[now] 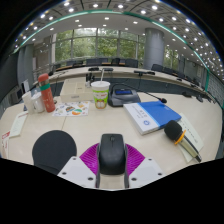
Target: Arrange mouse
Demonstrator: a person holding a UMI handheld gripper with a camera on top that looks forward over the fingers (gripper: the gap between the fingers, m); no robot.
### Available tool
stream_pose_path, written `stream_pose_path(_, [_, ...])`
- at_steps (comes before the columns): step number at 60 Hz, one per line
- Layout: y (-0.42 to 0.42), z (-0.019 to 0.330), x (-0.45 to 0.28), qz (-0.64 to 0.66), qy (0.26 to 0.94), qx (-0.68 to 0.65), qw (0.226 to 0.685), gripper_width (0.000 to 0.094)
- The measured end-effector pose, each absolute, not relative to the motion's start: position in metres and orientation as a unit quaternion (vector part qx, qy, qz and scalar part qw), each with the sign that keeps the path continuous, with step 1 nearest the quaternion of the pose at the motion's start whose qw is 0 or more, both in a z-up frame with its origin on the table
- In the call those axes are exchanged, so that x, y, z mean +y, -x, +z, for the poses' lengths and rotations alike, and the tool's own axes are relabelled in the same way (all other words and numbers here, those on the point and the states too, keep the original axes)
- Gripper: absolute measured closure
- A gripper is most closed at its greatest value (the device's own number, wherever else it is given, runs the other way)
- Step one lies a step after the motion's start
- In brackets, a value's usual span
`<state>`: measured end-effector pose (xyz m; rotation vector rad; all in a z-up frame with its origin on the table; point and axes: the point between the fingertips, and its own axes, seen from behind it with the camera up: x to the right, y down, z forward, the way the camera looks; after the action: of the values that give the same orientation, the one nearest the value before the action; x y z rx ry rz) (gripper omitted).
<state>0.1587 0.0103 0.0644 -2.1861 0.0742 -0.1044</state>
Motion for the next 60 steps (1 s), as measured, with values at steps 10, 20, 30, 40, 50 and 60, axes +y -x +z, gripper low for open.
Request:
stream_pose_path(10, [-0.078,0.115,0.025,-0.008,0.872,0.007,0.489,0.0618])
stream_pose_path(20, [0.015,0.079,0.037,0.027,0.887,-0.034,0.459,0.0620])
stream_pose_path(30, [0.066,0.013,0.044,0.028,0.907,-0.056,0.417,0.0618])
stream_pose_path(40, [0.070,-0.010,0.045,0.017,0.911,-0.056,0.408,0.0493])
stream_pose_path(50, [0.070,0.008,0.025,0.032,0.918,-0.048,0.392,0.0103])
stream_pose_path(60, [0.051,0.073,-0.021,-0.011,0.912,-0.034,0.408,0.0079])
